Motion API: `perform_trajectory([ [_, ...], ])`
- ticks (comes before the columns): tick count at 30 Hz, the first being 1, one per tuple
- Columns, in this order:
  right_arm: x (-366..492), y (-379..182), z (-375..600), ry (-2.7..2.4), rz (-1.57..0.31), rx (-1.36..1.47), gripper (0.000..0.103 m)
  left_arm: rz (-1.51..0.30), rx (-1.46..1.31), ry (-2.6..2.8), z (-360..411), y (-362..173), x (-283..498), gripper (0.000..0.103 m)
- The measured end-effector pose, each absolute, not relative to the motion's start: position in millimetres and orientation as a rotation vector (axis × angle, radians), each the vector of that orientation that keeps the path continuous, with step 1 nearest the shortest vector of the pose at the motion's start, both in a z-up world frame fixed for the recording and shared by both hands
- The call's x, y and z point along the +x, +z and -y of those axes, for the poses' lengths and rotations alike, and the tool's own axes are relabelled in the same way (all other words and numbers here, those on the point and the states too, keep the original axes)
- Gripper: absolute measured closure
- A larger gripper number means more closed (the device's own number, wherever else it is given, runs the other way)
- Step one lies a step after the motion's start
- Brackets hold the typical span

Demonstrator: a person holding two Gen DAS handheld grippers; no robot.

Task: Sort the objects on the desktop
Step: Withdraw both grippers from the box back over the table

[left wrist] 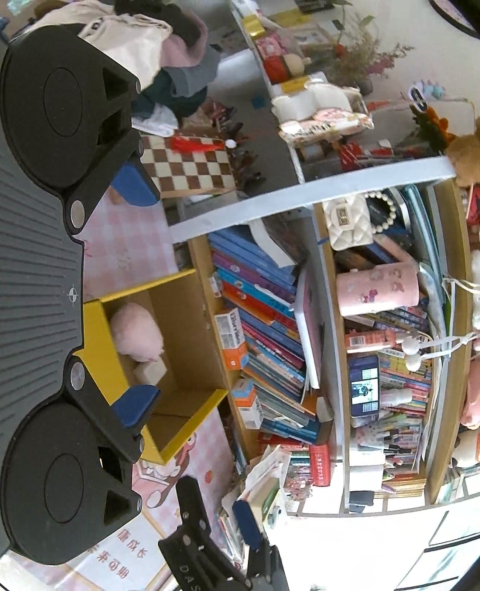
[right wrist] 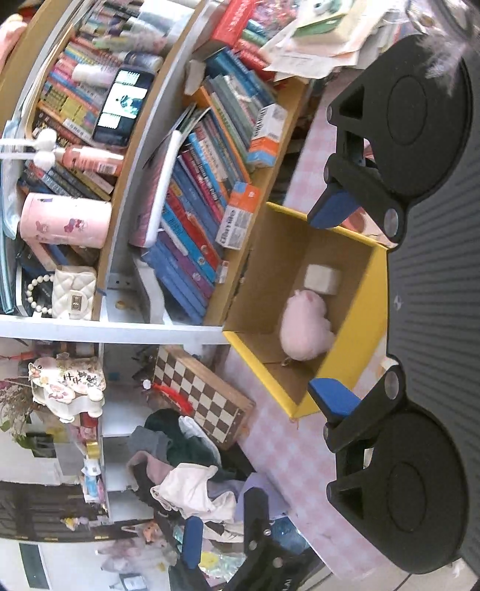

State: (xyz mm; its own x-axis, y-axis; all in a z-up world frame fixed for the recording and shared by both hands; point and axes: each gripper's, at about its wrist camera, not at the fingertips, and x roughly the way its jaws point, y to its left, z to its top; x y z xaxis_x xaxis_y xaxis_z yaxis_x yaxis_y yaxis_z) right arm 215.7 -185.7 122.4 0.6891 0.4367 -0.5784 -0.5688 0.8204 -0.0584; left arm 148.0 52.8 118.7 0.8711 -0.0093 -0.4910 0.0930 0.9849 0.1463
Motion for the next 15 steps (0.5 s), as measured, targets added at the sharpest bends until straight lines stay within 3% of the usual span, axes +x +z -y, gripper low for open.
perform_trajectory([
  [15, 134, 78, 186, 0.446, -0.635, -0.208, 0.011, -0.581, 0.090, -0.026, -75, 84, 89, 0.000],
])
